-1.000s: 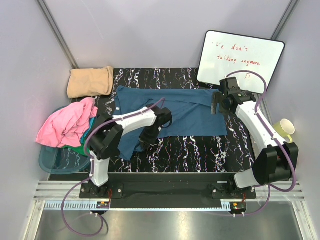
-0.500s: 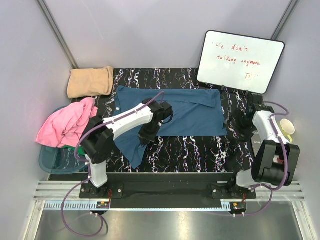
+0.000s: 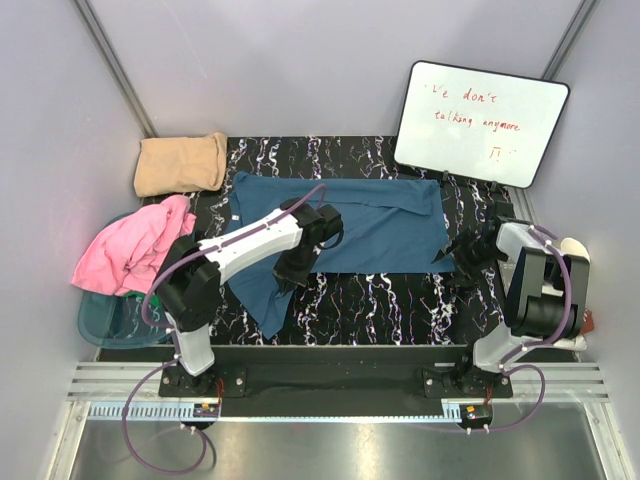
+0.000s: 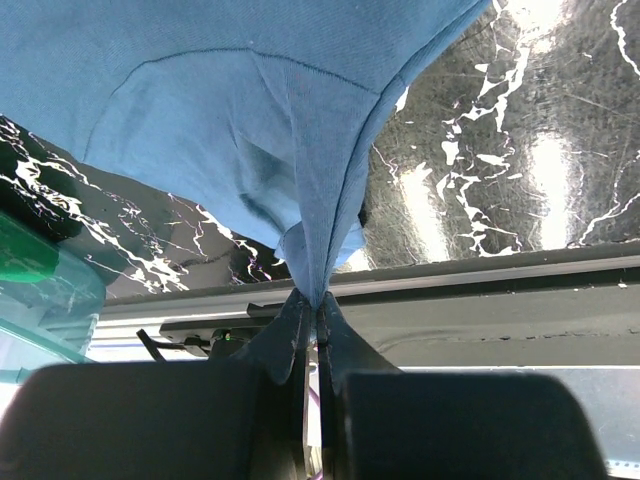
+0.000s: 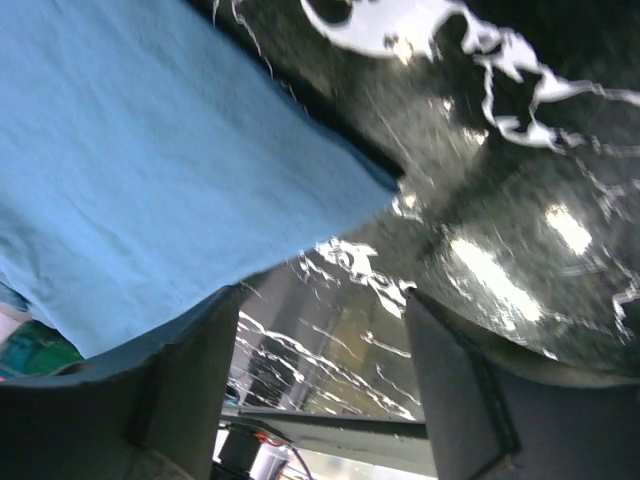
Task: Fold and stack the t-shirts
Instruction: Grap the side of the flattened tshirt closest away from the robot with both arms
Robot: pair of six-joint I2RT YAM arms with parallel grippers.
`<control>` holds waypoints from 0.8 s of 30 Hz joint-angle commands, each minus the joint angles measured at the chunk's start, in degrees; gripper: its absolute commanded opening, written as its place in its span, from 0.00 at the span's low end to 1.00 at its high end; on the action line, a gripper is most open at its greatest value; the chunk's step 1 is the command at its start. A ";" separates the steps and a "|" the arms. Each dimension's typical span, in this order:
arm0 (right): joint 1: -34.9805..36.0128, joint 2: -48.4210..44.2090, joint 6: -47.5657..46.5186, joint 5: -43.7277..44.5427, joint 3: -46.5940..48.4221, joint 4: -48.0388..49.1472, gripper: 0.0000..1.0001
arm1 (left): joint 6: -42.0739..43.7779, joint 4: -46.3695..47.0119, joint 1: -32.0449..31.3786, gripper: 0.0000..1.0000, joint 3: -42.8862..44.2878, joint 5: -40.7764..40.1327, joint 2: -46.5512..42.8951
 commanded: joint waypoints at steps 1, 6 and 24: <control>-0.21 1.55 1.98 -0.62 -0.02 4.83 0.69 | -0.79 -4.17 -0.26 0.00 0.56 -1.17 -3.52; -0.21 3.83 2.24 0.79 -0.29 7.46 0.57 | -0.62 -5.75 -0.17 0.00 1.79 -1.96 -3.87; -0.21 5.77 -1.89 -4.66 -0.20 13.80 0.01 | -1.06 -11.03 -0.17 0.00 5.93 -5.65 -3.79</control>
